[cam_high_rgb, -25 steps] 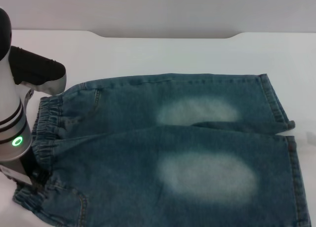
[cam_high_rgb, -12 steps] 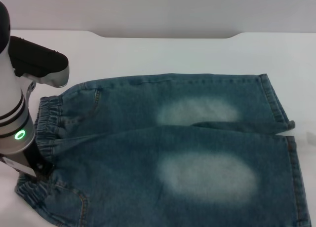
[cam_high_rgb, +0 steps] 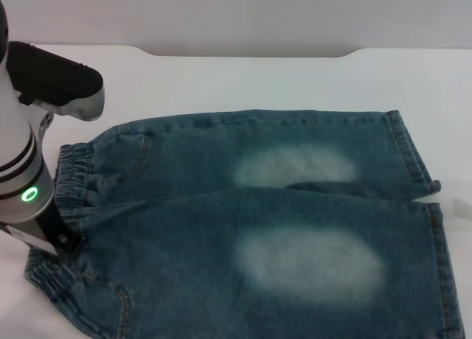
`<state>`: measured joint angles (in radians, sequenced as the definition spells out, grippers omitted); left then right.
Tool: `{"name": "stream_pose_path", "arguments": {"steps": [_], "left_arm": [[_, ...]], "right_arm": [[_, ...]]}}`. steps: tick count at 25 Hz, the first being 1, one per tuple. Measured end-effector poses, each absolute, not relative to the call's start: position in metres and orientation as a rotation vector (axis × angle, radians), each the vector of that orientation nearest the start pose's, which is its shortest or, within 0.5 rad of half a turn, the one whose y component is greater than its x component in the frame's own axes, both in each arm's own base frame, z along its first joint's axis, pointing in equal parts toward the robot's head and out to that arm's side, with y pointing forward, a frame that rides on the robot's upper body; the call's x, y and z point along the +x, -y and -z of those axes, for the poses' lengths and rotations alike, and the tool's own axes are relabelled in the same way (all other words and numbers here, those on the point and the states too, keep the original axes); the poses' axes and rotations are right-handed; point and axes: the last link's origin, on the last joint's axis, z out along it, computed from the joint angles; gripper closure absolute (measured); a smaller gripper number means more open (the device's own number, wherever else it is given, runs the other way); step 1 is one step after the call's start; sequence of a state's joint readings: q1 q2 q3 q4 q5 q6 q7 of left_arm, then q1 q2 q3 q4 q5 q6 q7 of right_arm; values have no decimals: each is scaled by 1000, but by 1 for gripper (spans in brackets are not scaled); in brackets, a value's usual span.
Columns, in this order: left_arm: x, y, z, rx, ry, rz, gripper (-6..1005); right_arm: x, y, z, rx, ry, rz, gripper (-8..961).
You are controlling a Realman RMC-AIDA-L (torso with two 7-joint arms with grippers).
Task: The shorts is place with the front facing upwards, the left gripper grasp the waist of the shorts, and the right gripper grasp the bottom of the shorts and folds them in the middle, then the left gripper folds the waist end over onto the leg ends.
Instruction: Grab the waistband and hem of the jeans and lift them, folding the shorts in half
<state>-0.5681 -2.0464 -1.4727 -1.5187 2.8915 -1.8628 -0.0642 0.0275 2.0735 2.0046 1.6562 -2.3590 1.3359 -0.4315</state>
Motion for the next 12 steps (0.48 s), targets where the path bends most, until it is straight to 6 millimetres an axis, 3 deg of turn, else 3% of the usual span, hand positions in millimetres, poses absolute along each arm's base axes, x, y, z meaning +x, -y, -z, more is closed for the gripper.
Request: {"name": "stream_pose_path", "arguments": {"steps": [12], "left_arm": [[-181,-317,-19,-2015,1257,-906,978]], "right_arm": [[267,-266,-88,-2092,-1522,-24,225]]}}
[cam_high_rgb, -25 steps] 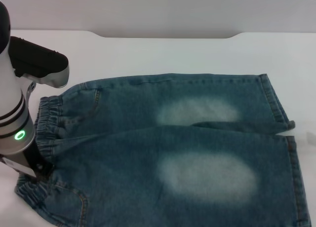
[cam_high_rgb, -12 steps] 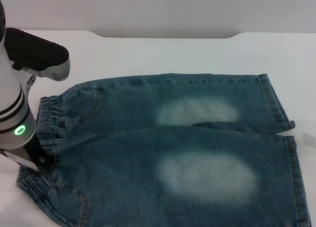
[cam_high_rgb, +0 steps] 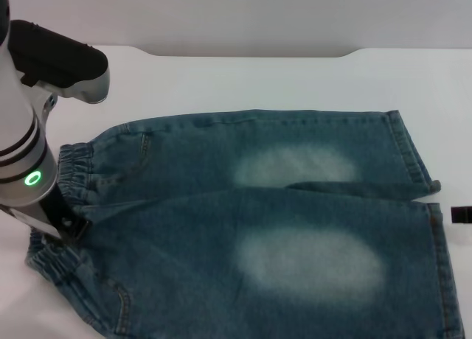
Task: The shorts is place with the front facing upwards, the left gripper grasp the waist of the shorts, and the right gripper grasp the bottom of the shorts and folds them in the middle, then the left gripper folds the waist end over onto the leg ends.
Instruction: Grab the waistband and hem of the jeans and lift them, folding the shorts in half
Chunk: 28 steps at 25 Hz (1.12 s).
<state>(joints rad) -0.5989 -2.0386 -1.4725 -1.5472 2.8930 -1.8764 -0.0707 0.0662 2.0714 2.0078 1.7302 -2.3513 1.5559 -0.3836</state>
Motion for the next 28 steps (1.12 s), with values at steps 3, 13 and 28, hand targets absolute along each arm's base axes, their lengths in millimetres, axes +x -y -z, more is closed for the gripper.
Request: {"name": "stream_pose_path", "arguments": {"steps": [3,13,28], "left_arm": [[-180,-317,-19,-2018,1252,-904,978],[-171,-322,-16,-2032,1230,-898,978],[-168,-323,-10,-2038,1208,-900,978]], "right_arm": [[262,-261,-87,-2132,-1545,15,225],[265,-245,-80,-2176,-1636,109,225],[276,-227,-62,-2198,-1759,179,224]]}}
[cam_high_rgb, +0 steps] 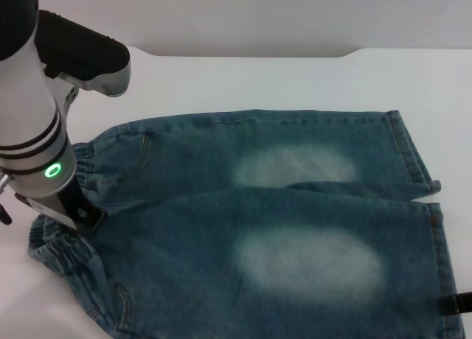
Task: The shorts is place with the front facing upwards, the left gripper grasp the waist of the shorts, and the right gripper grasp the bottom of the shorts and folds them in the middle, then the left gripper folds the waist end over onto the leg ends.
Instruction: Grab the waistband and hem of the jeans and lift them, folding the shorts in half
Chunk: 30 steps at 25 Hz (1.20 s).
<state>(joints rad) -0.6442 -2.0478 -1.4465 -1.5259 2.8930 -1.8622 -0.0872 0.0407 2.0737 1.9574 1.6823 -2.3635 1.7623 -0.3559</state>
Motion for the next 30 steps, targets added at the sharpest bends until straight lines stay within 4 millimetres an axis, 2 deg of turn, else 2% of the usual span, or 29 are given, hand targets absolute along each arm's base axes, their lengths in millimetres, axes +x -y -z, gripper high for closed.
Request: {"name": "stream_pose_path", "arguments": {"steps": [17,30], "left_arm": [[-166,-326,-6,-2044,1188,-915,978],[-166,-327,-4,-2048,1187,-909,977]], "right_arm": [[289,-215,-57,-2166,-1851,208,224],[293,-217,-52,-2167,-1864,204,224]]}}
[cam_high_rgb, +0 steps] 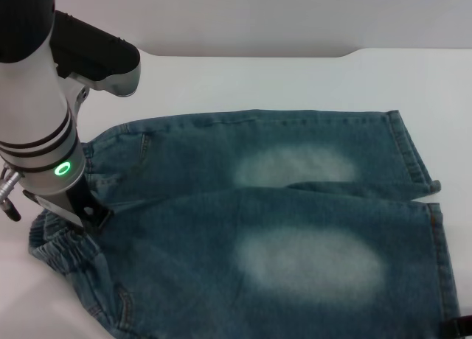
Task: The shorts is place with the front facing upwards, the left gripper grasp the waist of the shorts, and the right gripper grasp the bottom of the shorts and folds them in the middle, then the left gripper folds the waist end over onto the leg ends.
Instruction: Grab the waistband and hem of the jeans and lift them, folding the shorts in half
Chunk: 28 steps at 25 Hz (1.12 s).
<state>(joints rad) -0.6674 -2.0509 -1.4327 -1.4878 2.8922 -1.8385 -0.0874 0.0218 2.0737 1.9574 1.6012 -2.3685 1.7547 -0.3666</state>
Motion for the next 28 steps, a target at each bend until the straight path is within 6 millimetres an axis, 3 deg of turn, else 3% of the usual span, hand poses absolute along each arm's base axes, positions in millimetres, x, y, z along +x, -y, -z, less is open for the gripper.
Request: {"name": "stream_pose_path", "arguments": {"steps": [28], "left_arm": [[-164,-328,-2,-2062,1171,-901,977]], "right_arm": [[298,-219,-48,-2204,-1857,200,228]]}}
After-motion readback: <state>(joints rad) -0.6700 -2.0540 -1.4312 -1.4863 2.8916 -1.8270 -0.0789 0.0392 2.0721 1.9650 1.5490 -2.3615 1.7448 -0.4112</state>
